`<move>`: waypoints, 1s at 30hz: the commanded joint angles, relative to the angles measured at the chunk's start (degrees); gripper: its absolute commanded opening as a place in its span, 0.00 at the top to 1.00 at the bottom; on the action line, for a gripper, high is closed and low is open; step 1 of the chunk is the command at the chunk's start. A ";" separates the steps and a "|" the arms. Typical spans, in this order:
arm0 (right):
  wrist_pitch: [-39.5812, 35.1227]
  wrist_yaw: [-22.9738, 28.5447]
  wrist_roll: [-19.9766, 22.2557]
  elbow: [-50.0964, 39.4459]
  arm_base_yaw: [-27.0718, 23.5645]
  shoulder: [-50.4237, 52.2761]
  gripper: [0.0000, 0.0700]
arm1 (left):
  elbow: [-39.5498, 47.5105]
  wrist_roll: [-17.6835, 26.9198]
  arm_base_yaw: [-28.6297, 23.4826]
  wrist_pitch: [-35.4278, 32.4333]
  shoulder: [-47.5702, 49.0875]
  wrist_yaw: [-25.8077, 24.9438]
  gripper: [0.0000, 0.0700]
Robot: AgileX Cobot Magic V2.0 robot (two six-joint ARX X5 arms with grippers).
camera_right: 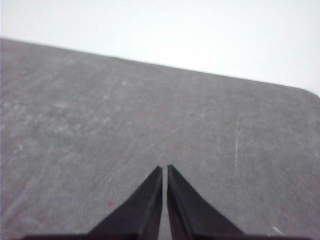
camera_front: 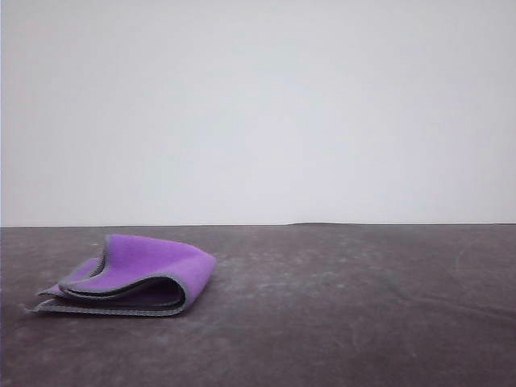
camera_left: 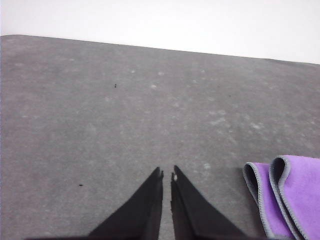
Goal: Fold clothes
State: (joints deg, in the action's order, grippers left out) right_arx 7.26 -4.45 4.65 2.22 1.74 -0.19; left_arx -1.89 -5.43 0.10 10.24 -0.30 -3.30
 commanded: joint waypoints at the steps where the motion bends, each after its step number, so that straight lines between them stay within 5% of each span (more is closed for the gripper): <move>1: -1.82 0.20 -2.32 -1.51 -0.16 -0.02 0.98 | 1.11 -0.04 -0.13 0.46 0.04 0.08 0.98; 9: 3.13 1.52 -3.94 -1.55 -1.29 -0.02 0.98 | 1.11 -0.04 -0.13 0.46 0.04 0.08 0.98; 30: 1.58 2.12 -4.66 -1.53 -1.27 -0.02 0.99 | 1.09 -0.04 -0.13 0.46 0.04 0.08 0.98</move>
State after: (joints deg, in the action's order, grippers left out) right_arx 9.58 -2.52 0.99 0.91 0.38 -0.28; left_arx -1.89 -5.43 0.10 10.24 -0.30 -3.29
